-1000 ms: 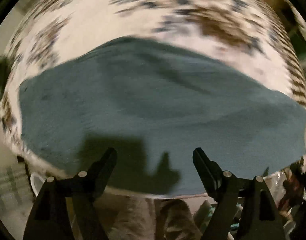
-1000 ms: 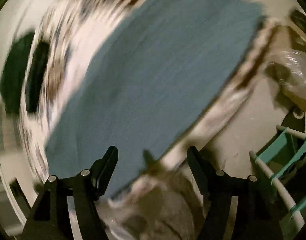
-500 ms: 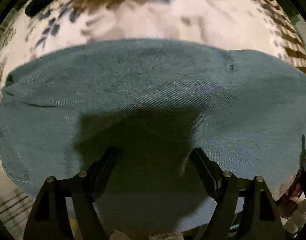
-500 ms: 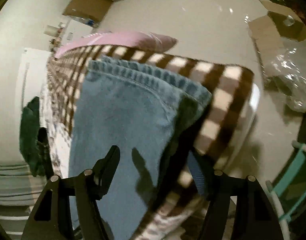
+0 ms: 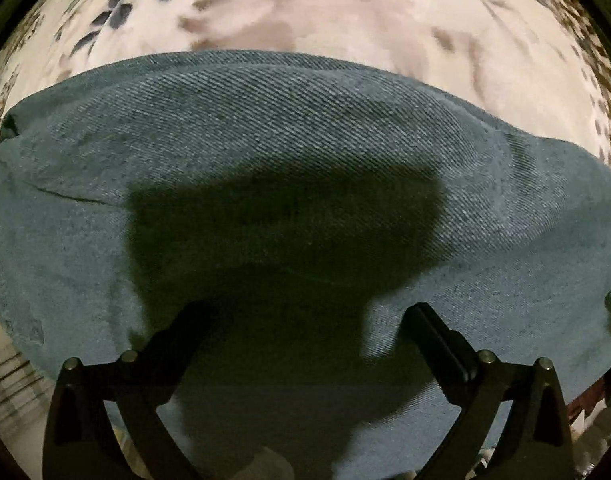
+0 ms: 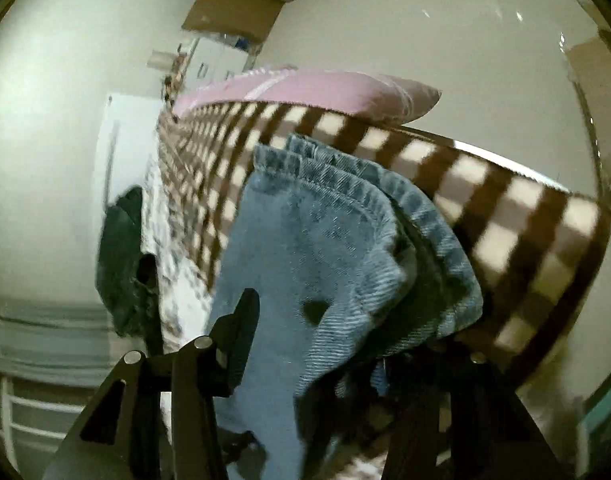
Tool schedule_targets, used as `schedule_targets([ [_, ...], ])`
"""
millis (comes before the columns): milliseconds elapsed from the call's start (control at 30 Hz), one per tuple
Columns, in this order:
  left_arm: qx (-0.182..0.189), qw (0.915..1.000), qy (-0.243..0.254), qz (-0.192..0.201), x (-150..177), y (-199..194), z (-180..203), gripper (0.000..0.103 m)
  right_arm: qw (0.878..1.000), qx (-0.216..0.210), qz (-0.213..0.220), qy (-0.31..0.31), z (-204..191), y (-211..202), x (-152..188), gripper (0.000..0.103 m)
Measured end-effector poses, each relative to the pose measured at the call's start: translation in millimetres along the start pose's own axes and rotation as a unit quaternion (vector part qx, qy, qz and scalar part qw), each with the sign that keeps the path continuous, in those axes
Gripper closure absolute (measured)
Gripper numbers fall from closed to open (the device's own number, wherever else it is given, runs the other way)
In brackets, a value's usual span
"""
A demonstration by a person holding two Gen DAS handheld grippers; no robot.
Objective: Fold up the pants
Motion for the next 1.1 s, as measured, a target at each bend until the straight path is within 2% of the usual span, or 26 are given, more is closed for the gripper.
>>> schedule_targets([
  [33, 0.001, 1.0000, 0.002, 0.008, -22.5, -4.0, 6.4, 0.000, 1.000, -0.001, -0.005, 0.010, 4.4, 4.9, 0.5, 0.052],
  [100, 0.001, 0.9994, 0.011, 0.034, -30.8, -16.3, 18.1, 0.000, 1.000, -0.016, -0.002, 0.023, 4.0, 7.4, -1.0, 0.052],
  [200, 0.009, 0.9972, 0.028, 0.069, -45.4, -40.9, 34.9, 0.000, 0.999, -0.028, 0.020, 0.012, -3.8, 3.0, -5.0, 0.080],
  [267, 0.013, 0.9946, 0.048, 0.091, -54.6, -55.7, 48.4, 0.000, 1.000, -0.017, 0.024, 0.000, -2.9, 4.4, -3.0, 0.081],
  [333, 0.012, 0.9923, 0.062, 0.107, -61.8, -65.4, 57.2, 0.000, 1.000, 0.009, 0.022, 0.011, 9.3, 10.0, -2.0, 0.080],
  [367, 0.013, 0.9911, 0.068, 0.114, -67.5, -72.3, 66.0, 0.000, 0.999, 0.009, 0.023, 0.022, 13.3, 11.2, -2.3, 0.080],
  [500, 0.006, 0.9870, 0.087, 0.135, -73.5, -94.0, 85.6, 0.000, 0.998, 0.039, 0.051, 0.018, 9.8, 2.7, -3.8, 0.095],
  [600, 0.012, 0.9869, 0.091, 0.133, -73.0, -104.3, 94.7, 0.000, 0.997, 0.037, 0.072, 0.010, -3.1, -15.8, -2.5, 0.097],
  [667, 0.014, 0.9866, 0.095, 0.132, -49.7, -108.2, 78.6, 0.000, 0.996, 0.029, 0.081, -0.002, -15.3, -28.5, -0.6, 0.097],
  [733, 0.017, 0.9872, 0.094, 0.128, -39.9, -122.8, 88.8, 0.000, 0.996, 0.019, 0.087, -0.010, -28.5, -41.0, 1.4, 0.097],
  [833, 0.019, 0.9877, 0.090, 0.127, -22.8, -138.5, 79.7, 0.000, 0.995, 0.009, 0.090, -0.039, -53.1, -56.0, 6.2, 0.097],
  [867, 0.029, 0.9876, 0.094, 0.122, -20.2, -139.8, 77.4, 0.000, 0.994, 0.009, 0.091, -0.056, -64.1, -60.1, 8.8, 0.097],
  [1100, 0.029, 0.9897, 0.063, 0.125, -20.2, -158.9, 40.3, 0.000, 0.988, -0.015, 0.080, -0.130, -130.4, -78.4, 35.8, 0.097],
])
Point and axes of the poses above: each gripper's, at about its wrist camera, not at the fingertips, and y roughly the way its jaws point, z to its right, x to its underside, the point moved 10 cm from there along y, roughly the way its jaws point, and after that the axes turned 10 degrees about z, right-handed, at the moved point
